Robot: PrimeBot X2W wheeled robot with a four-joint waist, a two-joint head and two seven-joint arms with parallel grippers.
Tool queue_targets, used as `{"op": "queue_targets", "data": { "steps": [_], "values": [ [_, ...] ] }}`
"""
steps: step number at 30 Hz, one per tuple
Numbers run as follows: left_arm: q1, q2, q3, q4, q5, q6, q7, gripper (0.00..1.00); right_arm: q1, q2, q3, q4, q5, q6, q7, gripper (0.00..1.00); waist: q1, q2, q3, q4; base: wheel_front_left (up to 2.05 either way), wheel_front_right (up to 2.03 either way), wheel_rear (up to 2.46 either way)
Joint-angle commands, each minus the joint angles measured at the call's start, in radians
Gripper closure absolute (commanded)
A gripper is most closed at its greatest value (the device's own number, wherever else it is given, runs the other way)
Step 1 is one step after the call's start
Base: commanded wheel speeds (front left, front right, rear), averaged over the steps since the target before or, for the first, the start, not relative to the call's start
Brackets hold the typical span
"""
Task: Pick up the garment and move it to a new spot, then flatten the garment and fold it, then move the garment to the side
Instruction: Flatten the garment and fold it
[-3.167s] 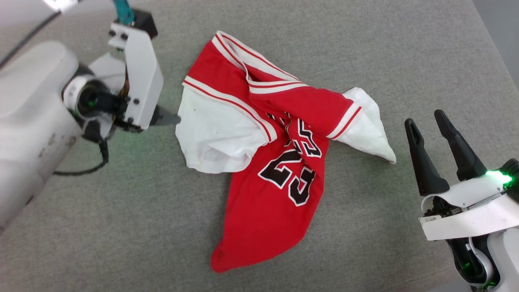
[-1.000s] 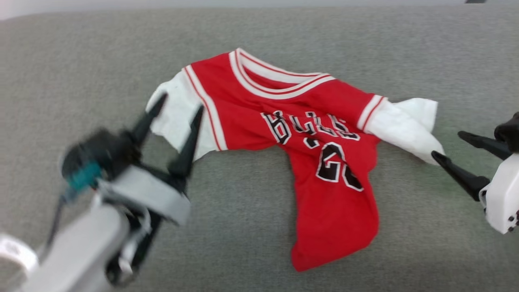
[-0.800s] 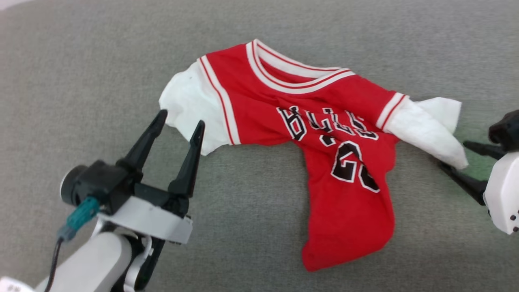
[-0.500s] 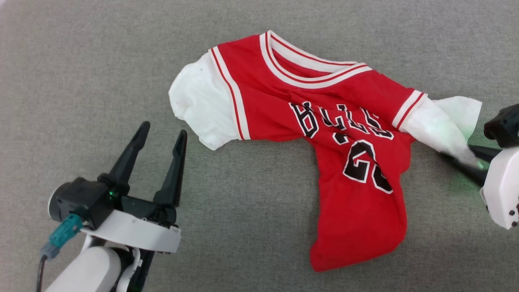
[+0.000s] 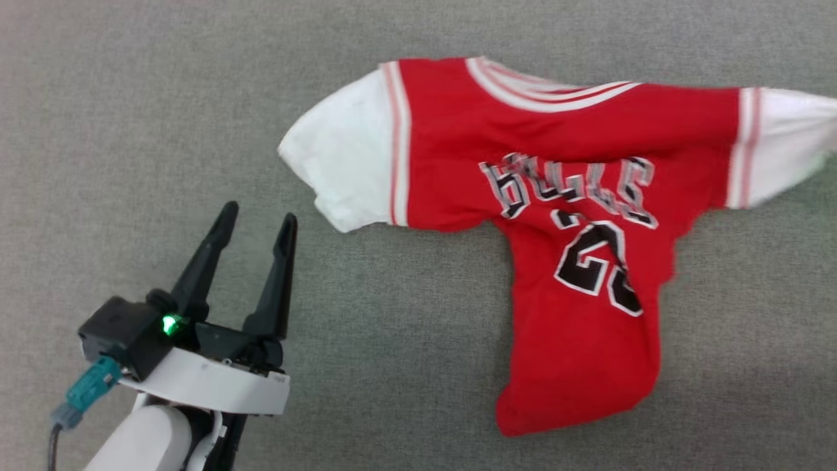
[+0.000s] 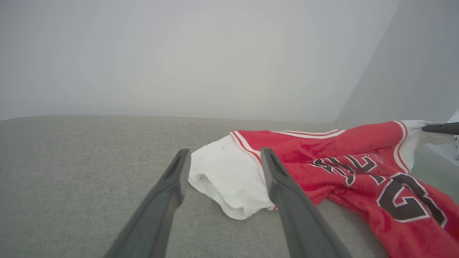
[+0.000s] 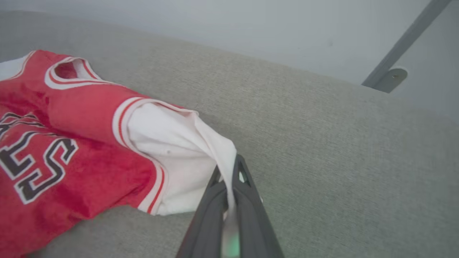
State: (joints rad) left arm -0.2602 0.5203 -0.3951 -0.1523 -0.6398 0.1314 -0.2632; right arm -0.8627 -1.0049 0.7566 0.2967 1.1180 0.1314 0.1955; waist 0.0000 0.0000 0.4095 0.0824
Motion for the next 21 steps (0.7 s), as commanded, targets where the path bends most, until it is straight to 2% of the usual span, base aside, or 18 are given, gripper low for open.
{"op": "queue_targets", "data": {
  "steps": [1,4,8,9,14,18,19,20,21],
  "values": [
    [0.004,-0.007,0.003,0.001,0.01,-0.011,-0.001,0.0,-0.02,0.016,-0.016,0.043,0.011,-0.001,0.014,1.0,0.0,0.0,0.01,0.013,0.0,0.0,0.0],
    [-0.009,-0.024,0.003,0.008,0.015,-0.03,-0.001,0.0,-0.062,0.065,-0.051,0.174,0.01,-0.002,0.042,1.0,0.0,0.0,0.026,0.031,0.0,0.0,0.0],
    [-0.034,-0.043,-0.011,0.028,0.021,-0.059,-0.001,0.0,-0.129,0.137,-0.077,0.386,-0.072,-0.001,0.046,1.0,0.0,0.0,0.048,0.069,0.0,0.0,0.0],
    [-0.034,-0.043,-0.011,0.028,0.021,-0.059,-0.001,0.0,-0.129,0.137,-0.077,0.386,-0.072,-0.001,0.046,1.0,0.0,0.0,0.048,0.069,0.0,0.0,0.0],
    [-0.058,-0.069,-0.015,0.048,0.029,-0.08,-0.001,0.0,-0.186,0.216,-0.063,0.594,-0.18,-0.001,0.053,1.0,0.0,0.0,0.067,0.11,0.0,0.0,0.0],
    [-0.068,-0.068,-0.01,0.063,0.04,-0.091,-0.001,0.0,-0.184,0.272,-0.053,0.665,-0.209,-0.001,0.031,1.0,0.0,0.0,0.061,0.113,0.0,0.0,0.0],
    [-0.069,-0.063,-0.008,0.064,0.043,-0.093,-0.001,0.0,-0.183,0.28,-0.049,0.669,-0.215,-0.001,0.018,0.94,0.0,0.0,0.057,0.108,0.0,0.0,0.0],
    [-0.072,-0.056,-0.007,0.066,0.046,-0.095,-0.001,0.0,-0.181,0.288,-0.052,0.671,-0.212,-0.001,0.0,0.61,0.0,0.0,0.052,0.102,0.0,0.0,0.0],
    [-0.075,-0.049,-0.006,0.066,0.048,-0.097,0.002,0.0,-0.178,0.292,-0.055,0.665,-0.208,-0.001,-0.021,0.0,0.0,0.0,0.047,0.095,0.0,0.0,0.0]
  ]
}}
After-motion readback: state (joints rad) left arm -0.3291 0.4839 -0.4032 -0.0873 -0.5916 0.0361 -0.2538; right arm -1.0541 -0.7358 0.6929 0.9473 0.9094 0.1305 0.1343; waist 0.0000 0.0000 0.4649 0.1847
